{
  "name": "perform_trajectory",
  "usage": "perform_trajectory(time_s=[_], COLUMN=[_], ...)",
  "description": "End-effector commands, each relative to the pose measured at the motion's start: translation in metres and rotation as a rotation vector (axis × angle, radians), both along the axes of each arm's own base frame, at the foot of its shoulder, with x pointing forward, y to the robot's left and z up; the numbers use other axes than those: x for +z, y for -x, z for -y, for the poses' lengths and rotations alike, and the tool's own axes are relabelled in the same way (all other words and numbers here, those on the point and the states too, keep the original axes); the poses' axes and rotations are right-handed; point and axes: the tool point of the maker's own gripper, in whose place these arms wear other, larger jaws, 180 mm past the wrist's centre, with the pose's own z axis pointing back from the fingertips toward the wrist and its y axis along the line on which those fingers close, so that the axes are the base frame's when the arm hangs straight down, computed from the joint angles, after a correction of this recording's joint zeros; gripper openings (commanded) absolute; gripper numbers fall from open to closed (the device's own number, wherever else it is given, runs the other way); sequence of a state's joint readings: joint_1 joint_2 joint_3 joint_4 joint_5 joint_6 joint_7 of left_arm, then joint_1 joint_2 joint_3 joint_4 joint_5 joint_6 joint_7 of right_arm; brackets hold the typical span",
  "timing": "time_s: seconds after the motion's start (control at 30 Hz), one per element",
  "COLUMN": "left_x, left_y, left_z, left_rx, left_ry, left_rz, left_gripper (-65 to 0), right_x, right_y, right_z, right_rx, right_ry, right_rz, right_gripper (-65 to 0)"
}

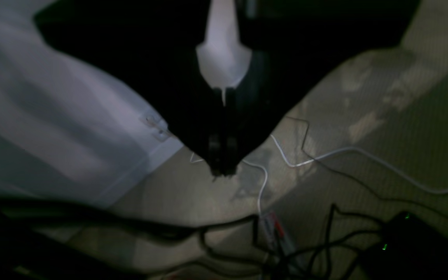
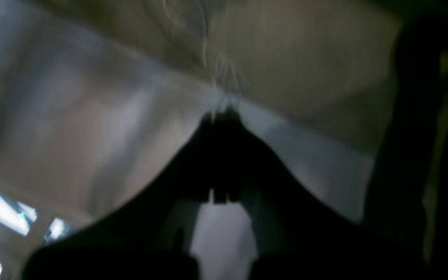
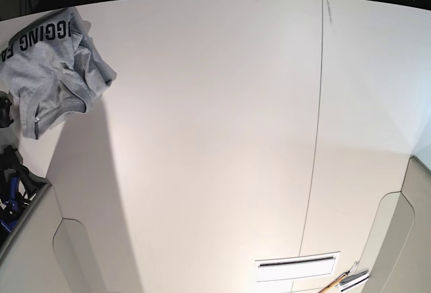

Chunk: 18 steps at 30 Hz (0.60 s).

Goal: Fold the T-shirt properly

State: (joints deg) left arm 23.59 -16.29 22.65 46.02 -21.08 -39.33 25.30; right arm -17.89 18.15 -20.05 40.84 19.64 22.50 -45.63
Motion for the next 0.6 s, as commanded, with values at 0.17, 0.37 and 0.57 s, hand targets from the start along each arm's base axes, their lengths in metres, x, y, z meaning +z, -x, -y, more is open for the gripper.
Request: perform_trajectory(time_s=[0.17, 0.37, 0.57], left_x=[-0.011, -0.03, -0.04], left_y=[-0.015, -0.038, -0.082], left_z=[0.009, -0.024, -0.083], left_rx=[-0.015, -0.005, 0.09], left_ry=[0.007, -0.193, -0.532], left_rz=[0.03, 0.139, 0.359], left_gripper=[-65.0, -65.0, -65.0], right_x=[-0.021, -0.029, -0.037], right_y=[-0.062, -0.101, -0.134], right_z=[-0.034, -0.057, -0.073], right_rx=[-0.085, -0.185, -0.329], right_ry=[0.032, 0.079, 0.094], right_rz=[0.17, 0.264, 0.438], right_gripper=[-65.0, -64.7, -64.4])
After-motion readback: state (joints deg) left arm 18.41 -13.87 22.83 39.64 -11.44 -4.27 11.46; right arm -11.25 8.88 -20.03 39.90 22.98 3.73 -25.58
